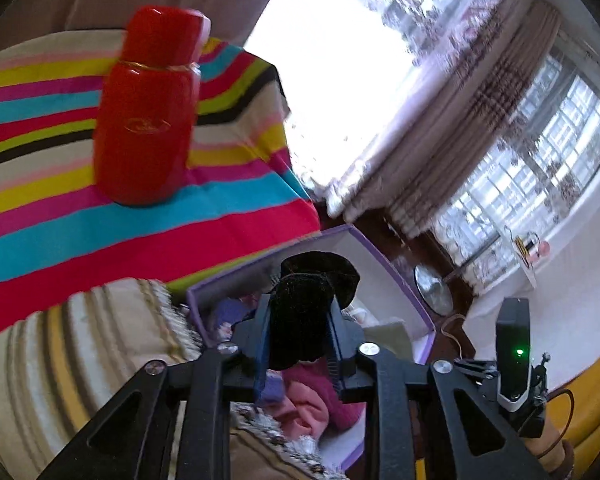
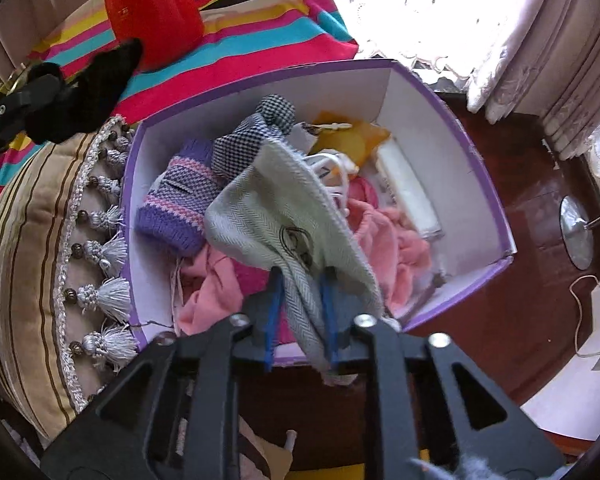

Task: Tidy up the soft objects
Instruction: 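Open the right tool to drop the grey towel into the box while the left releases the black cuff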

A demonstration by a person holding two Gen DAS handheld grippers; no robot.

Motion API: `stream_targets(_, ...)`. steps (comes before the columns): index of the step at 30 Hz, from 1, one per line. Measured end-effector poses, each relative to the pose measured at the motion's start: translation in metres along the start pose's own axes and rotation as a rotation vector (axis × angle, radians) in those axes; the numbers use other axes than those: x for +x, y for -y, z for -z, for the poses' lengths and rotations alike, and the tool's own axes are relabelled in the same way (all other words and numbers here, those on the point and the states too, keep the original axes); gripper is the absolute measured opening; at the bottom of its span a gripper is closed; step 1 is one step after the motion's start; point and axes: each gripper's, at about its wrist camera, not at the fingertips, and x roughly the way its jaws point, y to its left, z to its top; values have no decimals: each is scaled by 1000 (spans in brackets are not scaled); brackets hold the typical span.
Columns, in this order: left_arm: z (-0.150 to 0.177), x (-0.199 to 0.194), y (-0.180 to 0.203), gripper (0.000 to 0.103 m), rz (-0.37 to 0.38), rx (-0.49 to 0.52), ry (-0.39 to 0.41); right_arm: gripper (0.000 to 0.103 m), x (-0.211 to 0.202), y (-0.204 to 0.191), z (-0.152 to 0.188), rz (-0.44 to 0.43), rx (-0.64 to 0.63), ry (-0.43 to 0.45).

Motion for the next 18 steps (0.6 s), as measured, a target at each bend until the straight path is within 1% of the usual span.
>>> stream_targets(1, 2, 7, 4, 41, 0, 9, -24, 52, -1, -2, 1, -4, -1, 2)
stream_targets(2, 2, 11, 6, 46, -4, 12, -35, 58, 0, -3, 1, -8, -3, 9)
stream_targets(3, 3, 15, 7, 54, -9, 14, -49, 65, 0, -4, 1, -8, -3, 15)
stream_targets(4, 5, 18, 7, 58, -19, 12, -63, 68, -1, -5, 2, -3, -3, 22)
stream_targets(6, 6, 18, 5, 59, -21, 1, -78, 71, -4, -5, 1, -4, -4, 30)
stream_targets(8, 8, 16, 0, 59, -13, -31, -95, 71, -7, -4, 3, 7, 6, 36)
stream_targets(12, 28, 0, -7, 61, 26, -82, -135, 71, -25, 6, 8, 28, 36, 92)
stream_targets(14, 38, -7, -9, 62, 46, -102, -151, 75, -33, 14, 9, 62, 66, 122)
stream_targets(15, 44, -12, -10, 64, 49, -104, -154, 78, -39, 21, 11, 87, 93, 137)
stream_targets(17, 52, -18, -5, 67, 38, -80, -148, 79, -47, 31, 14, 119, 145, 154)
stream_targets(18, 55, -21, -2, 72, 28, -63, -146, 79, -50, 35, 17, 128, 171, 159)
